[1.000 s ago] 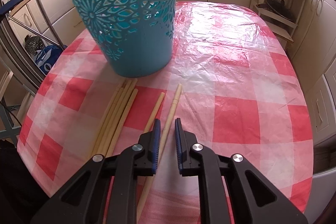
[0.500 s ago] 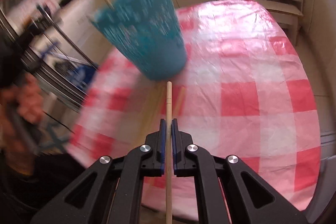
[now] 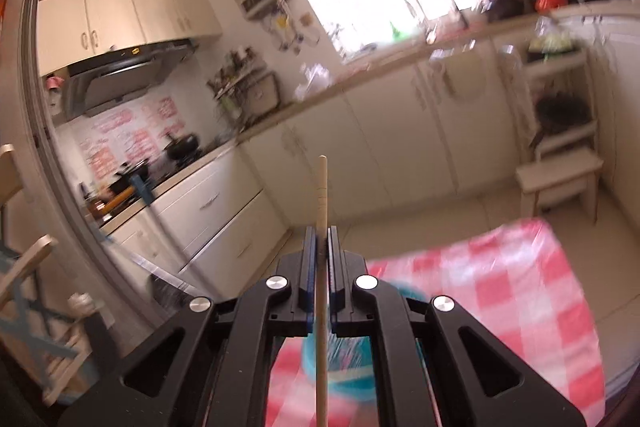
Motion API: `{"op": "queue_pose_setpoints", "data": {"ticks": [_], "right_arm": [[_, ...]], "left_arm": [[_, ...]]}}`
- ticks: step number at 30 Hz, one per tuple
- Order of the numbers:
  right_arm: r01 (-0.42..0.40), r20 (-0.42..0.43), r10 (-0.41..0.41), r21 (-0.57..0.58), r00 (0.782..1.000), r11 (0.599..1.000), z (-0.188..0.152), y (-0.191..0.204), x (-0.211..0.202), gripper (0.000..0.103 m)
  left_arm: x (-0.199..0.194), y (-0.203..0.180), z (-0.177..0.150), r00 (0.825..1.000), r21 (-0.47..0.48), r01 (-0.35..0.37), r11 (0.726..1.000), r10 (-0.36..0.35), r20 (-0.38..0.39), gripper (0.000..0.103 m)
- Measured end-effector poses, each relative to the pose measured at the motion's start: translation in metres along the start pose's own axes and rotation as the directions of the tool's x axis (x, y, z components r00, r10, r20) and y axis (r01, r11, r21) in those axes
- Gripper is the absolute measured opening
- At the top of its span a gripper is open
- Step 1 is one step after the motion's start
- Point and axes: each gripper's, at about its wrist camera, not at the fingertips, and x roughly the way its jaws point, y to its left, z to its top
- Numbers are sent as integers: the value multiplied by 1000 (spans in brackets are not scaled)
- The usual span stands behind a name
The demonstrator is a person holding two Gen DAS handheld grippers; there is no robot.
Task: Organize utensils
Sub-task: 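Open the right gripper over the basket and return it to the chopsticks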
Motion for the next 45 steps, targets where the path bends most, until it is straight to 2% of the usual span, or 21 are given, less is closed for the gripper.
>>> {"op": "queue_pose_setpoints", "data": {"ticks": [4,6,10,16,20,25,27,29,31,33,35,37,40,43,45], "right_arm": [[97,139,-94,-12,986,995,14,1,27,6],[137,160,-132,-24,978,990,10,1,40,6],[165,105,-159,-52,982,985,-7,-3,63,6],[162,26,-161,-64,987,985,-35,-13,60,7],[143,23,-141,-99,990,985,-37,-5,39,19],[115,131,-101,-107,986,987,-23,5,-28,26],[124,141,-107,-114,984,986,-30,3,-53,29],[146,96,-135,-118,986,982,-48,-3,-70,29],[165,-27,-170,-136,985,977,-84,-13,-72,29],[181,-162,-206,-154,965,971,-123,-26,-64,29],[195,-314,-231,-142,921,971,-162,-41,-48,28],[210,-388,-248,-140,888,968,-187,-52,-36,25],[223,-448,-278,-171,850,960,-209,-56,-20,25],[245,-489,-323,-218,811,945,-224,-59,-8,24],[251,-476,-345,-251,809,935,-227,-60,-6,23]], "left_arm": [[1,-2,1,1000,8,6,1000,-6,-1,62],[1,-4,1,1000,16,7,1000,-7,1,63],[2,-7,1,1000,16,16,1000,-16,-5,63],[2,-6,0,1000,23,16,1000,-16,-7,64],[1,-5,-1,1000,25,6,1000,-6,-5,65],[-3,0,0,1000,23,-9,1000,9,3,67],[-4,2,1,1000,20,-18,1000,17,6,67],[-6,6,2,1000,17,-25,1000,24,6,68],[-7,8,1,1000,17,-28,999,28,6,68],[-9,8,-1,999,30,-36,999,36,4,68],[-9,7,-6,999,52,-46,998,47,-10,68],[-7,3,-17,998,89,-54,995,58,-40,68],[2,-7,-45,990,168,-47,985,68,-125,68],[16,-17,-81,969,227,5,974,51,-241,68],[26,-25,-103,950,262,34,964,50,-307,68]]}}
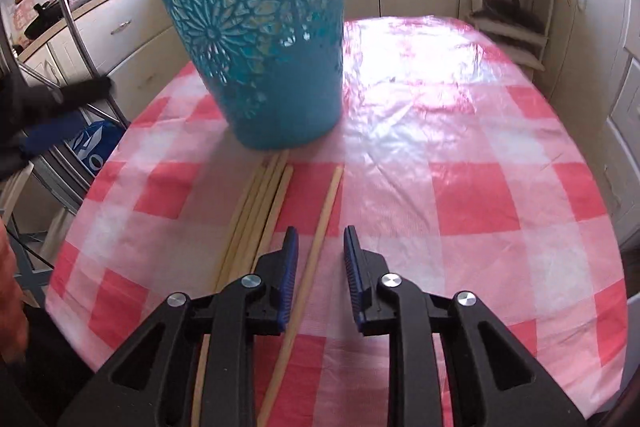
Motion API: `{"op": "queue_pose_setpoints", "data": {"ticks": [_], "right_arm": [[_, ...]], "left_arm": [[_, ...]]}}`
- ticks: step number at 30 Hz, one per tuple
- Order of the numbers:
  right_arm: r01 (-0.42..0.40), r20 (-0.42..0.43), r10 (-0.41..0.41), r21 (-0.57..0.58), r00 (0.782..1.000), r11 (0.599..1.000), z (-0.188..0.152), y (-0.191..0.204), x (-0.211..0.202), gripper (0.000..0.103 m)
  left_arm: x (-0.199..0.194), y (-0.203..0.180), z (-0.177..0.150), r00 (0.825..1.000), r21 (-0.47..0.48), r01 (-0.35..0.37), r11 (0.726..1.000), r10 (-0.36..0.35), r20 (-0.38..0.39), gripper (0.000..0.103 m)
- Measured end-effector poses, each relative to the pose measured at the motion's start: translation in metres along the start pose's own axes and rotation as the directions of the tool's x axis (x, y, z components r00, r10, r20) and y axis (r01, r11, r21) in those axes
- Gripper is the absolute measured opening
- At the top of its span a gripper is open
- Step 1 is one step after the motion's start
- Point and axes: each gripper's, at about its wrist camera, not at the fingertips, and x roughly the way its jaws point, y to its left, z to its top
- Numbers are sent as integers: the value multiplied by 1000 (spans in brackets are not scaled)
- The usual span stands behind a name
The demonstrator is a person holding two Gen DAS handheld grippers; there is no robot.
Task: Organize utensils
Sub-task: 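Open the right gripper over the basket and return it to the chopsticks, then move the left gripper back down toward the remaining chopsticks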
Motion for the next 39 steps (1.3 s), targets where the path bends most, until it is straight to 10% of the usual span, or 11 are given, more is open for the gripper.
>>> {"op": "queue_pose_setpoints", "data": {"ticks": [7,39], "right_arm": [[-12,3,12,16,1000,1000,-2,-15,1,8],[-97,30,96,45,995,994,-1,-25,-4,18]], "left_arm": [[33,-37,-23,995,129,-21,991,34,-94,68],[73,-49,-28,976,224,-81,971,123,-178,58]]}}
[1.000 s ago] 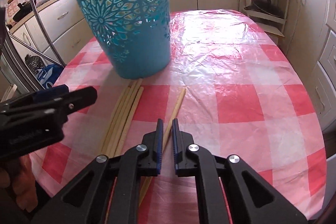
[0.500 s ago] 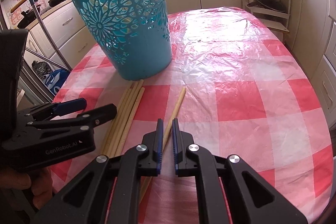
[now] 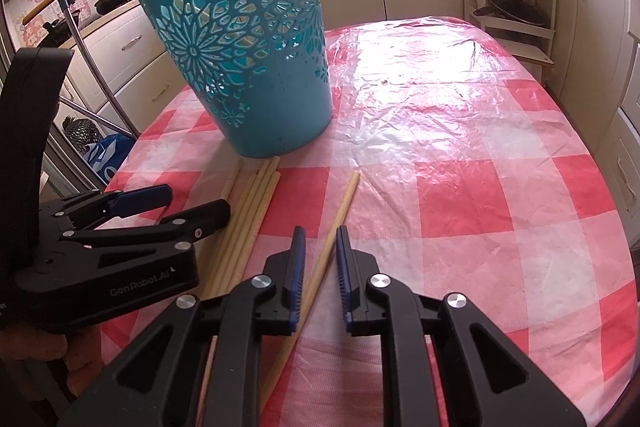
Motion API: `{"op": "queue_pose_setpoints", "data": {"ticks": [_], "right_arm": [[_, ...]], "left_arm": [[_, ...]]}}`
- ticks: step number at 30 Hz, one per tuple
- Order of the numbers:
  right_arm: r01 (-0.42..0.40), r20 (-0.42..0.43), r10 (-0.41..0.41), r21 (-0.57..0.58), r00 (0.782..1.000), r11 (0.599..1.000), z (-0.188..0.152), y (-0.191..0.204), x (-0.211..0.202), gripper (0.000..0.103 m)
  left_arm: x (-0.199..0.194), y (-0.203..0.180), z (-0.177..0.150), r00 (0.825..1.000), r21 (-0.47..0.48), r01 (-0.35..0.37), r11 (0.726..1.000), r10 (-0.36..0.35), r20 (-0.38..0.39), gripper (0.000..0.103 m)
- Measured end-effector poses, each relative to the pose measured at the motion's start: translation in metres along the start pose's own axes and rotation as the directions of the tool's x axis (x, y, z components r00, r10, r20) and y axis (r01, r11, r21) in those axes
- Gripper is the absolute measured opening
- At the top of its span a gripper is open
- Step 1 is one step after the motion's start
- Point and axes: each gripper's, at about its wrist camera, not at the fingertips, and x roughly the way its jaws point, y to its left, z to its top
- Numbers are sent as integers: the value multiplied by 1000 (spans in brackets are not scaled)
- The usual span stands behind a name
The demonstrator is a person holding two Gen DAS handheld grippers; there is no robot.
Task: Organize utensils
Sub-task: 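Move the left gripper back down toward the remaining chopsticks, then grasp a wooden chopstick with the left gripper and lift it over the basket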
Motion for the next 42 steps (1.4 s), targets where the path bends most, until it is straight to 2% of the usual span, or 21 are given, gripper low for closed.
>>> {"op": "queue_pose_setpoints", "data": {"ticks": [2,5,8,12,13,14,16,19,22,24,26,27,28,31,32,34,37,40,42], "right_arm": [[8,-4,-8,-10,1000,1000,1,2,1,18],[24,-27,-25,-44,999,999,3,5,1,17],[17,-51,-19,-47,998,999,5,4,2,16],[35,-58,-40,-70,998,997,8,7,6,16],[44,-57,-49,-84,997,996,8,10,7,16],[49,-57,-55,-92,997,995,8,11,7,16],[49,-56,-54,-92,997,995,8,10,7,14],[36,-52,-40,-80,998,996,7,7,7,13],[29,-44,-32,-70,999,997,6,6,6,13],[23,-43,-25,-63,999,998,6,4,5,13],[15,-43,-18,-57,999,998,6,2,5,13],[12,-43,-15,-55,999,998,6,1,5,13],[10,-42,-12,-53,999,999,6,1,5,13],[9,-38,-11,-52,999,999,6,0,5,13],[9,-37,-11,-53,999,999,6,0,5,13],[8,-35,-10,-53,999,999,5,0,5,13],[4,-36,-6,-49,999,999,5,0,5,13],[-1,-37,-1,-44,999,999,5,-1,5,13],[-3,-38,2,-43,999,999,6,-1,4,13]], "left_arm": [[0,-3,2,1000,15,8,1000,-8,5,36],[-2,-6,2,999,39,46,998,-46,-2,15],[-3,-6,2,998,50,56,997,-55,-14,15],[-1,-13,3,1000,91,28,995,-28,-8,15],[-1,-15,4,999,105,38,994,-37,-11,8],[-2,-16,5,998,108,57,993,-55,-22,5],[-3,-13,4,995,102,95,990,-91,-44,5],[-21,-3,6,973,78,226,971,-222,-58,5],[-55,1,12,937,138,348,927,-349,-19,5],[-87,6,18,883,194,451,871,-468,47,5],[-118,13,25,819,235,526,817,-561,119,5],[-134,17,30,789,255,545,799,-592,167,5],[-148,19,36,767,261,550,793,-604,217,5],[-174,30,59,723,247,532,810,-587,364,5],[-183,36,71,706,222,512,830,-554,441,5],[-191,46,89,671,172,499,850,-504,544,5],[-191,54,116,635,68,461,885,-382,671,5],[-176,55,139,617,-7,415,910,-276,737,5],[-163,52,150,616,-46,382,923,-218,757,5]]}}
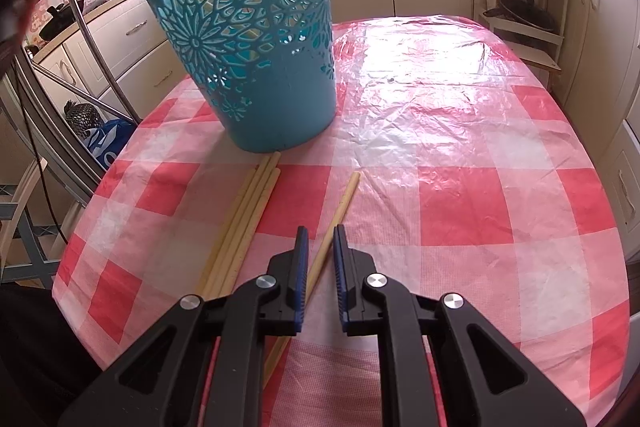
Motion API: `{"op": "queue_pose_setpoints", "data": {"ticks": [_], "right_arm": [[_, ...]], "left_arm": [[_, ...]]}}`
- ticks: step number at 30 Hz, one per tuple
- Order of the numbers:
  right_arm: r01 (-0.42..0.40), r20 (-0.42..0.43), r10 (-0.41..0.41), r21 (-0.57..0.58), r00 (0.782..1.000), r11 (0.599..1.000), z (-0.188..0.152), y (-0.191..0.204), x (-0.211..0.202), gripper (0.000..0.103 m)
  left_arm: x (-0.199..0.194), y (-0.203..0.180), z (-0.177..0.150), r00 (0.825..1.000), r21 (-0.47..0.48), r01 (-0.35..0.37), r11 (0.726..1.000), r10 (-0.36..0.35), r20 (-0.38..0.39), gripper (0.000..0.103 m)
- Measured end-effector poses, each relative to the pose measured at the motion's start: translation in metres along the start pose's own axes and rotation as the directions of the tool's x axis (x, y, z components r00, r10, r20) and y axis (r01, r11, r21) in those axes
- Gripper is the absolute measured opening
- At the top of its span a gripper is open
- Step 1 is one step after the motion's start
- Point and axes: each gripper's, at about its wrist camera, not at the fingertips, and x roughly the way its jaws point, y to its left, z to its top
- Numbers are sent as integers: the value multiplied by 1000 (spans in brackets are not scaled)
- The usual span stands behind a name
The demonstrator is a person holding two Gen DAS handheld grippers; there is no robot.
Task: Organize utensils
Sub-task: 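Grasp a wooden chopstick with the left gripper and lift it over the basket, then open the left gripper to drop the chopstick into the teal basket, then grasp a chopstick with the right gripper and lift it over the basket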
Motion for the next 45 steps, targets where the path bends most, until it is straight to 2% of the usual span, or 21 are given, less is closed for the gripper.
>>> {"op": "queue_pose_setpoints", "data": {"ticks": [6,10,18,22,24,29,34,38,41,45], "right_arm": [[-3,2,3,-2,1000,1000,0,-1,0,13],[-15,-1,15,10,1000,1000,1,-3,0,13],[-26,-3,27,25,1000,999,2,-4,0,13],[-34,-8,34,33,999,999,3,-5,0,13],[-45,-12,45,46,999,998,3,-8,0,13],[-67,-21,69,80,997,995,4,-13,-1,14],[-20,-25,21,40,999,999,3,-5,-1,14],[39,-29,-39,-6,999,999,5,5,1,12],[118,-20,-121,-101,992,988,3,19,3,10],[112,-55,-119,-116,991,987,4,18,0,8]], "left_arm": [[42,0,-13,993,62,-115,991,116,0,5],[51,5,-23,985,102,-165,981,168,-23,5],[46,14,-45,977,123,-183,975,195,-91,5],[40,15,-54,967,140,-185,973,206,-151,7],[31,19,-56,961,129,-192,973,213,-178,14],[-5,25,-56,949,108,-247,963,263,-173,52],[-37,25,-57,939,109,-286,952,301,-167,70],[-58,29,-60,932,78,-300,951,310,-187,75],[-66,33,-61,932,59,-296,953,302,-200,76],[-67,39,-61,925,70,-317,946,324,-199,76]]}}
